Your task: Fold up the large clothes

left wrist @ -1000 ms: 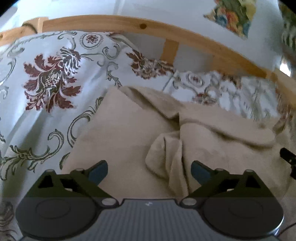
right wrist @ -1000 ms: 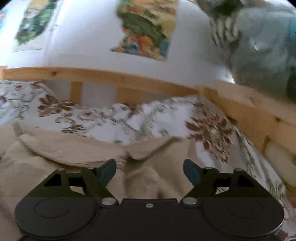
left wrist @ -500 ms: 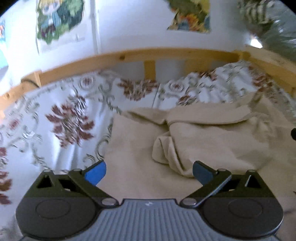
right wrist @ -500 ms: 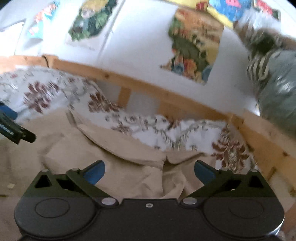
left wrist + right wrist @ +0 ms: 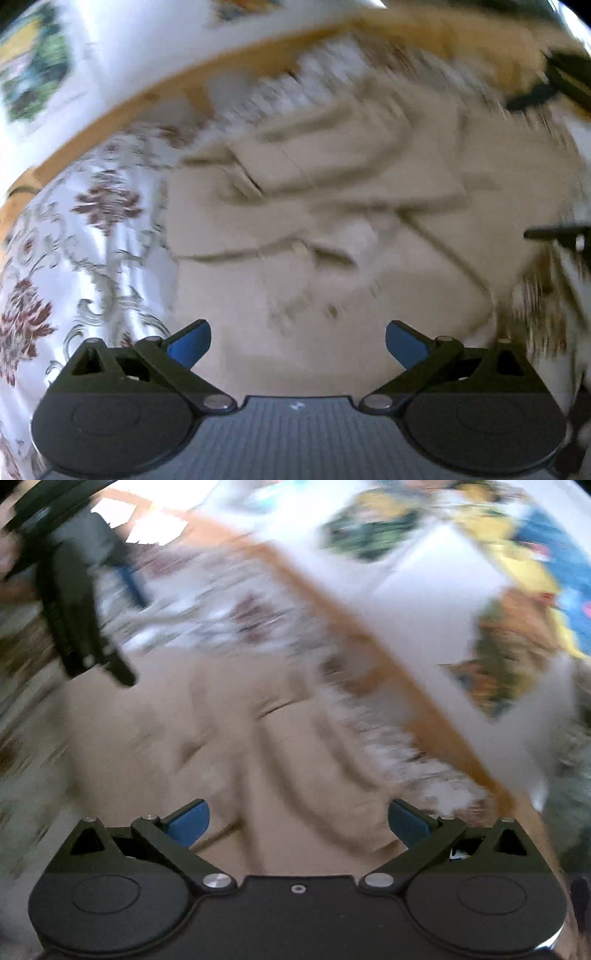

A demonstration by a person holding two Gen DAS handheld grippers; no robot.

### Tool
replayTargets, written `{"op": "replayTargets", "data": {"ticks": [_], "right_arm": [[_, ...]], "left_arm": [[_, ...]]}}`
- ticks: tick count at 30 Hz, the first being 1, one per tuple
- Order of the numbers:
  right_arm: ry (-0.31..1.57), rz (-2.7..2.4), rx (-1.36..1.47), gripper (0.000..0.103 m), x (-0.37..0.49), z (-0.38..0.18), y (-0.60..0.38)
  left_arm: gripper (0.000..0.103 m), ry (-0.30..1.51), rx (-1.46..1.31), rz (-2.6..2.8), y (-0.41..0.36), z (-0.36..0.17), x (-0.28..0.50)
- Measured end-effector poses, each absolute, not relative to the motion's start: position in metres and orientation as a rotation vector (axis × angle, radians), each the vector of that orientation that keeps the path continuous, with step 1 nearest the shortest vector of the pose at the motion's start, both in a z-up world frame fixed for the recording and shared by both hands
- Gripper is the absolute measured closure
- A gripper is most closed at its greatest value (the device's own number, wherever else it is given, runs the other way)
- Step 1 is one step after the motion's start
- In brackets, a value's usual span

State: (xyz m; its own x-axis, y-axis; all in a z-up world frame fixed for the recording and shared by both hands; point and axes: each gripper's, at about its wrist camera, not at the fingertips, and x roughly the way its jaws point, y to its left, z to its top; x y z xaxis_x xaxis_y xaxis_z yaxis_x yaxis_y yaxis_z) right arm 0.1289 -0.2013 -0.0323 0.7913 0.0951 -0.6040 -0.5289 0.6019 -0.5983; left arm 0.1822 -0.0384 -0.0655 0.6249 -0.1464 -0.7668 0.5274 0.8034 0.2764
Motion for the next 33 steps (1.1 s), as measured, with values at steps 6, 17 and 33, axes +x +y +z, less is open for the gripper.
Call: {"op": "replayTargets", "data": {"ticks": [6,17,33], "right_arm": [[0.893,0.394,-0.893,0.001,0.138,-0.070,-0.198],[1.110,0.348,-0.999,0.001,0.152,-0.122,-0.197],[0.698,0.106,-0.896,0.001,0.139,-0.065,-0.212]], "left_arm": [[0.000,0.875,0.781,-0.489,-0.072,-0.101,0.163],[0.000,1.022,0.885,-0.377,-0.073,-0.139,0.179],[0.064,0.762,0.579,-0.321,-0.050,-0.065,0.184]]}}
